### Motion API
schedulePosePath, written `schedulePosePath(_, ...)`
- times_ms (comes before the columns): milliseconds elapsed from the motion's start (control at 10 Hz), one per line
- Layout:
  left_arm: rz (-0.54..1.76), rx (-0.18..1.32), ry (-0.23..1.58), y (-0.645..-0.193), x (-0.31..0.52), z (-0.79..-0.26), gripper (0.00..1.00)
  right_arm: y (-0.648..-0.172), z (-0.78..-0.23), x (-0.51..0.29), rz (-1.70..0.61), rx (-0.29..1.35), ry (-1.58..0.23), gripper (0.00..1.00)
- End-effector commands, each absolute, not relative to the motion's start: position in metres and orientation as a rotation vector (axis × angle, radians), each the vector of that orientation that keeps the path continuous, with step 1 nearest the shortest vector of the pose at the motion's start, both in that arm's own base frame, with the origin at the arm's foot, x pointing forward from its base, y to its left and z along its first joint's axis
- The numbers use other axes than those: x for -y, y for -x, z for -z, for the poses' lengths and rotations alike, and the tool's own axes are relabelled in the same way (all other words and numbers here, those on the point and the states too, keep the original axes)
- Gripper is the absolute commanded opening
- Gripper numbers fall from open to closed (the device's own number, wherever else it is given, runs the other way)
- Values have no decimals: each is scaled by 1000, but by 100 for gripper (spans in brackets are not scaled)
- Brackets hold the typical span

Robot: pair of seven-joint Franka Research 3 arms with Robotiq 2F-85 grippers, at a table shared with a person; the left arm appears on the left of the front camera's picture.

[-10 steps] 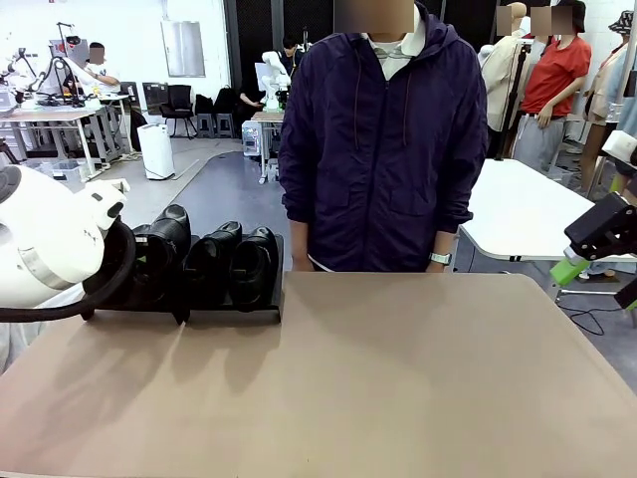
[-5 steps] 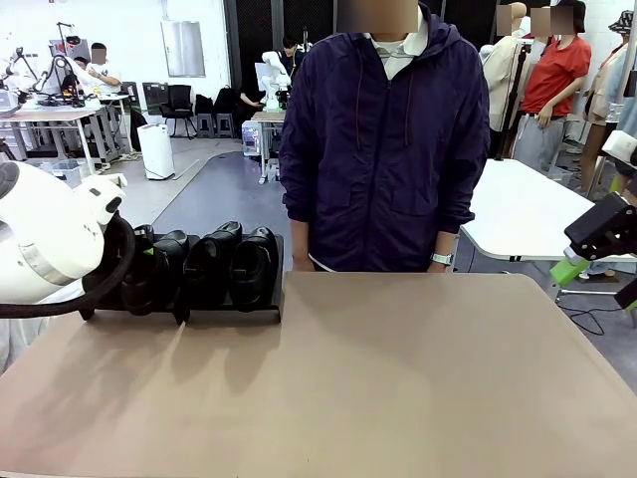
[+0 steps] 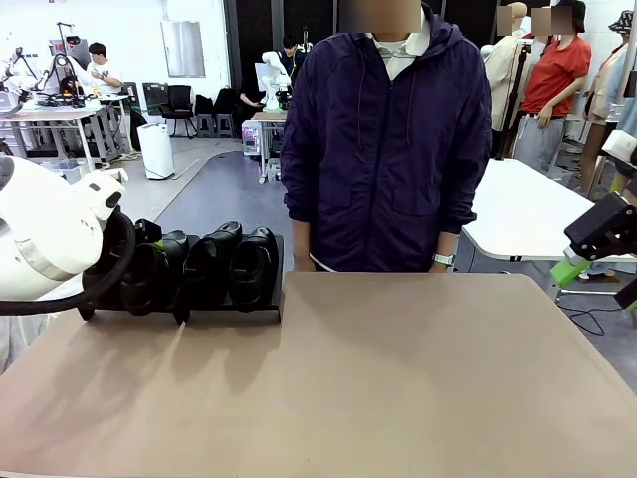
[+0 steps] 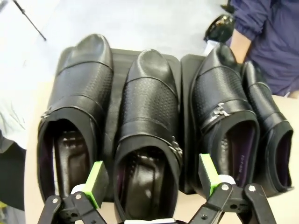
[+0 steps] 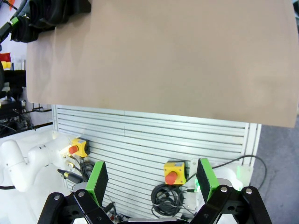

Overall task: Organize the shoes by placing them on the stand.
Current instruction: Place the Shoe from the middle of the table onto the Shoes Stand.

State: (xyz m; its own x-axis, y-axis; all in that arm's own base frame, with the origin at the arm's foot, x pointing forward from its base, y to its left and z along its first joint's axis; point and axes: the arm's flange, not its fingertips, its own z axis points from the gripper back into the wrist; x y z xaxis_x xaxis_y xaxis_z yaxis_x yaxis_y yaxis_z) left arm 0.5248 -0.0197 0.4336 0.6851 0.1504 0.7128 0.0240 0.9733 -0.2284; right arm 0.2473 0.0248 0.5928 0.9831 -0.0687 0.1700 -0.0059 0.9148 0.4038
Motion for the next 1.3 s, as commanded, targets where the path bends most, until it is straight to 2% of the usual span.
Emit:
schedulePosePath(0, 35, 771, 284, -531, 7, -439, 100, -249, -596, -25, 9, 185, -441, 100)
schedulePosePath(100, 83, 727, 280, -521, 4, -460, 100, -249, -596, -25, 9, 185, -441, 100)
schedulePosePath(300, 156, 598, 132, -502, -19, -511, 100, -249, -596, -25, 9, 185, -441, 100)
schedulePosePath(500, 247, 296, 218, -487, -53, -562, 100, -249, -596, -25, 9, 185, -441, 100)
schedulePosePath(600, 238, 240, 339, -477, -66, -584, 100, -249, -596, -25, 9, 185, -441, 100)
schedulePosePath(800, 166, 308, 461, -445, -78, -628, 100, -249, -596, -25, 9, 185, -441, 100)
schedulePosePath(900, 153, 325, 449, -426, -75, -645, 100, -249, -596, -25, 9, 185, -441, 100)
schedulePosePath(1100, 152, 330, 303, -384, -63, -664, 100, -249, -596, -25, 9, 185, -441, 100)
schedulePosePath(1200, 131, 314, 261, -365, -57, -658, 100, -249, -596, -25, 9, 185, -441, 100)
